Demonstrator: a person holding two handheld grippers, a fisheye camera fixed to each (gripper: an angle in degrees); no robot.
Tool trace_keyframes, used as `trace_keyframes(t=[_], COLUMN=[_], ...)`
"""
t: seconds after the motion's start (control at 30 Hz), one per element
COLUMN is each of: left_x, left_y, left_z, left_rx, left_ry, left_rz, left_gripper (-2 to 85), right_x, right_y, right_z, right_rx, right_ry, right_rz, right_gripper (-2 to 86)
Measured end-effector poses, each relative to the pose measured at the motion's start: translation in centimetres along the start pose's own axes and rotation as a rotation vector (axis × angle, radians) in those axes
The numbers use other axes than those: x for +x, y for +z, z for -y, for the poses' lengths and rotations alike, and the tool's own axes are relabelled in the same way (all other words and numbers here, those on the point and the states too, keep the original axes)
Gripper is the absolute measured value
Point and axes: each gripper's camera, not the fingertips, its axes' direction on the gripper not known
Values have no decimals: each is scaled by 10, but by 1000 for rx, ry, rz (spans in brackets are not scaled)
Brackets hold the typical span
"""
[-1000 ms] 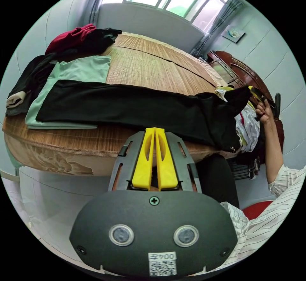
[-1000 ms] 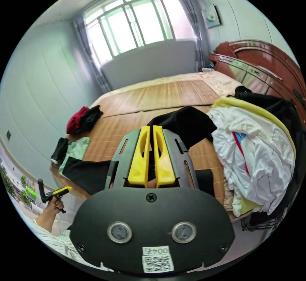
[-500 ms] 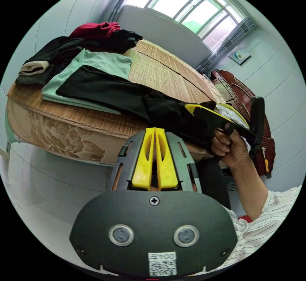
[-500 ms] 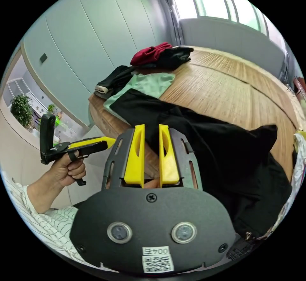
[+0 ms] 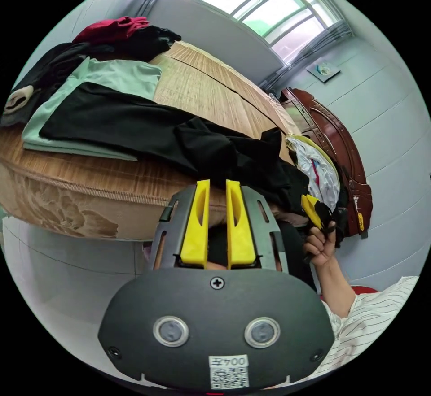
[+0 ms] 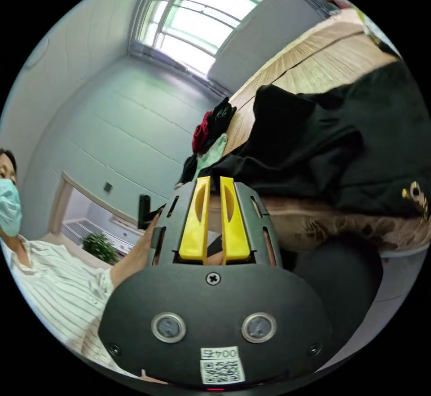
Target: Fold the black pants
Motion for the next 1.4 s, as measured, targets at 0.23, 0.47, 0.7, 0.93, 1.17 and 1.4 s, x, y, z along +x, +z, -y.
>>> trace_keyframes(t=[0.23,0.47,0.7,0.93,1.17,1.4], left_x=[89,208,398,407,256,61], left_y=[53,57,91,138,73,45], left_z=[73,109,88,71,86,31], left_rx=[-113,-92,41,-92,-95,-10], left_ry=[302,620,1151,1103,467,-121], left_rz=[378,600,937,716,172,-370], left_gripper=[145,27,43,90,88,74], right_x=[72,98,122,137,115,62], right_y=[-76,-108,-124,-129,-83,53], right_z=[-21,-16,-18,-32,-1,130], right_rx=[116,123,162,212,114,-97], right_ry=[125,157,198,226,97,-89], right_rz=[162,209,283,305,98,-208], right_gripper=[48,9,-5,25,82,131])
